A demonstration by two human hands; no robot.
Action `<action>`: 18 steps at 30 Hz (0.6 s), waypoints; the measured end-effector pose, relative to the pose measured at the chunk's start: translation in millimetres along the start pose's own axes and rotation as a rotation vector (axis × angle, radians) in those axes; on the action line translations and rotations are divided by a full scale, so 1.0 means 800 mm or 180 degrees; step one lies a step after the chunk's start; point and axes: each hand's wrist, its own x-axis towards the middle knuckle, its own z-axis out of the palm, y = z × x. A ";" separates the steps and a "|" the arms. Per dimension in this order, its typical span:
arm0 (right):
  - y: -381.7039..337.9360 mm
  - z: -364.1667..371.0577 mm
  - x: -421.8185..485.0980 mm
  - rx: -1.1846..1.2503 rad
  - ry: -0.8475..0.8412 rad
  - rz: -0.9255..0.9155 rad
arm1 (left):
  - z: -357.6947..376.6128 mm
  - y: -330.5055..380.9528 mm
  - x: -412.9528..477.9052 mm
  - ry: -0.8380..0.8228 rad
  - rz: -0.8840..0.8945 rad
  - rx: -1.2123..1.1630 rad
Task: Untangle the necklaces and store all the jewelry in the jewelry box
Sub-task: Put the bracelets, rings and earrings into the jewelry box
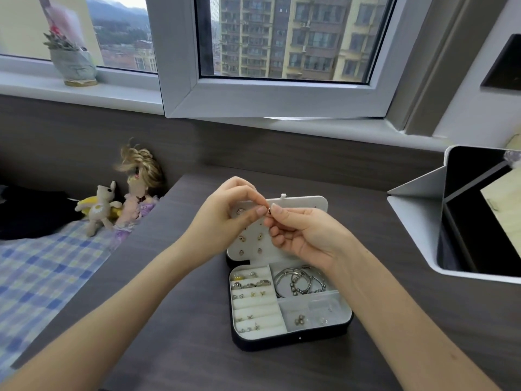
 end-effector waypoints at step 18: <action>-0.015 0.017 0.002 -0.1583 0.0846 -0.0541 | -0.012 0.002 0.048 -0.1145 -0.0173 0.0507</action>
